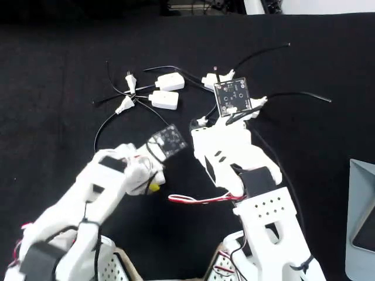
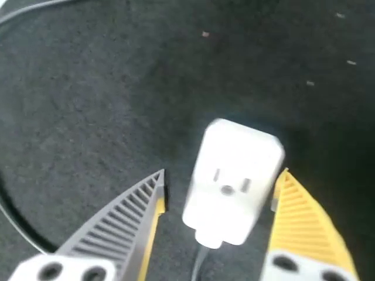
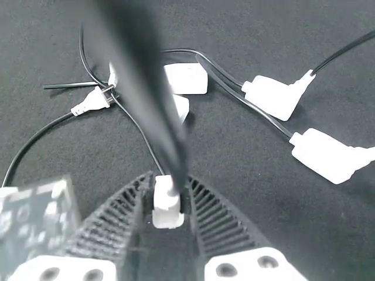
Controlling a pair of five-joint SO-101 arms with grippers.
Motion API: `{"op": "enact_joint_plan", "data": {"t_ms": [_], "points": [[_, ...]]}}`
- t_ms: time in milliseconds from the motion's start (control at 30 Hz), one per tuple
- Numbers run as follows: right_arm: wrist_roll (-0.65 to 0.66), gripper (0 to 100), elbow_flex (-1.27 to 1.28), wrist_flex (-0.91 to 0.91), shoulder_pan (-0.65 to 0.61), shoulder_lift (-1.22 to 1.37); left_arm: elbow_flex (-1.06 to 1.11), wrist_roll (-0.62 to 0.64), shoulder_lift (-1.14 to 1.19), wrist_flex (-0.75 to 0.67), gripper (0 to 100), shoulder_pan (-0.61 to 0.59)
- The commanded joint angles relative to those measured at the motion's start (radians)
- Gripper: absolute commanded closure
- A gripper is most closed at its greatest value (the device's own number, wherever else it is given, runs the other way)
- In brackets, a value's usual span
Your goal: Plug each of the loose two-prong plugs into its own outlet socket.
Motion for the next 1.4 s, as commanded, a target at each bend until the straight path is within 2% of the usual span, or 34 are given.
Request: {"op": "enact_joint_plan", "data": {"t_ms": [0, 367, 533, 767, 900, 1000, 1167, 1367], "points": [[-0.002, 98.5, -0.004, -0.015, 0.015, -0.031, -0.153, 0.008, 0.112, -0.011, 71, -0.064], [-0.002, 98.5, -0.004, -0.015, 0.015, -0.028, -0.320, 0.005, 0.310, 0.015, 71, -0.130], [-0.002, 98.5, -0.004, -0.015, 0.015, -0.027, -0.369, 0.008, 0.203, 0.199, 71, -0.119], [-0.002, 98.5, -0.004, -0.015, 0.015, -0.027, -0.337, 0.095, -0.012, 0.293, 71, -0.114], [-0.002, 98.5, -0.004, -0.014, 0.015, -0.027, -0.295, 0.137, -0.041, 0.361, 71, -0.033], [-0.002, 98.5, -0.004, -0.014, 0.015, -0.027, -0.263, 0.180, -0.029, 0.347, 71, -0.005], [-0.002, 98.5, -0.004, -0.014, 0.015, -0.027, -0.249, 0.181, 0.089, 0.270, 71, -0.008], [0.000, 98.5, 0.008, -0.014, 0.015, -0.030, -0.357, 0.175, 0.336, 0.233, 71, -0.097]]}}
